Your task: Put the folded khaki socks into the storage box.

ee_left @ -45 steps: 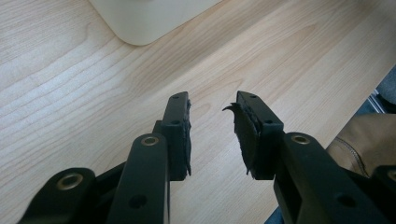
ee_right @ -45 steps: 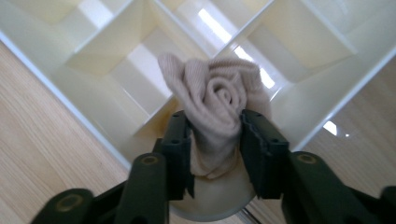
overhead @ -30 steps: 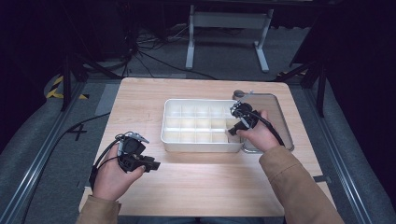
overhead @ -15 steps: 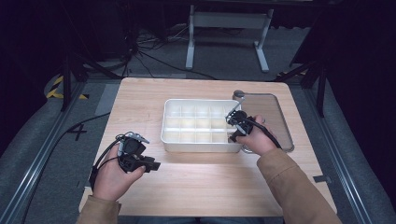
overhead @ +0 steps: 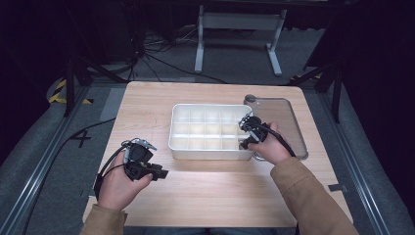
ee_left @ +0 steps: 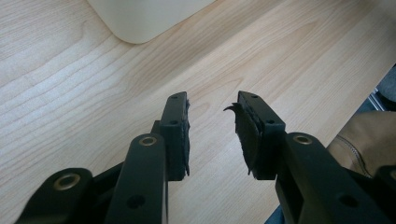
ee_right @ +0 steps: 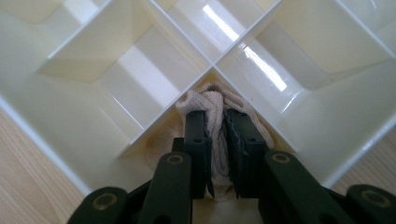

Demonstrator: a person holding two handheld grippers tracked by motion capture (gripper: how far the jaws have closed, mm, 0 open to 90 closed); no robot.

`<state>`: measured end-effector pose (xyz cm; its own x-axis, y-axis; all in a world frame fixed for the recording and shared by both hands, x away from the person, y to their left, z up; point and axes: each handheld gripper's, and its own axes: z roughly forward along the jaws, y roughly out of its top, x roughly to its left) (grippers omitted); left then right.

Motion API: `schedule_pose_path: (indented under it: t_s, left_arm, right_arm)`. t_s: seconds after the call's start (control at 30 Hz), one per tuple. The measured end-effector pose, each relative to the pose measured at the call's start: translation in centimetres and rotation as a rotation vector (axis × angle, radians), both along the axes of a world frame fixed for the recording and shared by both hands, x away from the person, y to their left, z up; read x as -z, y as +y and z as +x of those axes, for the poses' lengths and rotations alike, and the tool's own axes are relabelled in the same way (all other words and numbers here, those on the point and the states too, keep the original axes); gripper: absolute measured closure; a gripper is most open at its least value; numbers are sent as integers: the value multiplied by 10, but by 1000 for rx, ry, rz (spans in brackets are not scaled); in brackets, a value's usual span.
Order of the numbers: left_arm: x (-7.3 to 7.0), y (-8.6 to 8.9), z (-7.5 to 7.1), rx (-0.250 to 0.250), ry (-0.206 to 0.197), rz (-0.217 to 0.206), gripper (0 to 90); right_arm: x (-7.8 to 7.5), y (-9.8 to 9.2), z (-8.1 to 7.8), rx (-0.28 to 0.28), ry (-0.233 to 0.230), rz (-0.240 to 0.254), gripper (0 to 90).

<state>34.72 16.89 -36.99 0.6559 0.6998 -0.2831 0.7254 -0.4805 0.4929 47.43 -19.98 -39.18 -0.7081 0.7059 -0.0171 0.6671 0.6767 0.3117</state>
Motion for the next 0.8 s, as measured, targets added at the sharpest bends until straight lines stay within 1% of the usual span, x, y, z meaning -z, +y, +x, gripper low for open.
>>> schedule_pose_path:
  t_s: [0.2,0.37,0.57,0.6,0.63,0.8]
  left_arm:
    - [0,-1,0,3,-2,0,647]
    - [-1,-1,0,5,0,-2,646]
    - [-3,-2,-1,8,-1,-7,645]
    - [-3,-2,-1,8,-1,-7,645]
    - [-3,-2,-1,11,-4,-6,644]
    - [-4,-3,-2,15,1,-14,644]
  right_arm:
    - [-12,-9,-5,10,-16,50,690]
    - [-28,-19,-11,18,-40,97,671]
    - [-43,-27,-19,12,-65,127,654]
    - [-43,-27,-19,12,-65,127,654]
    - [-49,-30,-23,3,-74,147,648]
    - [-56,-34,-34,-30,-91,184,632]
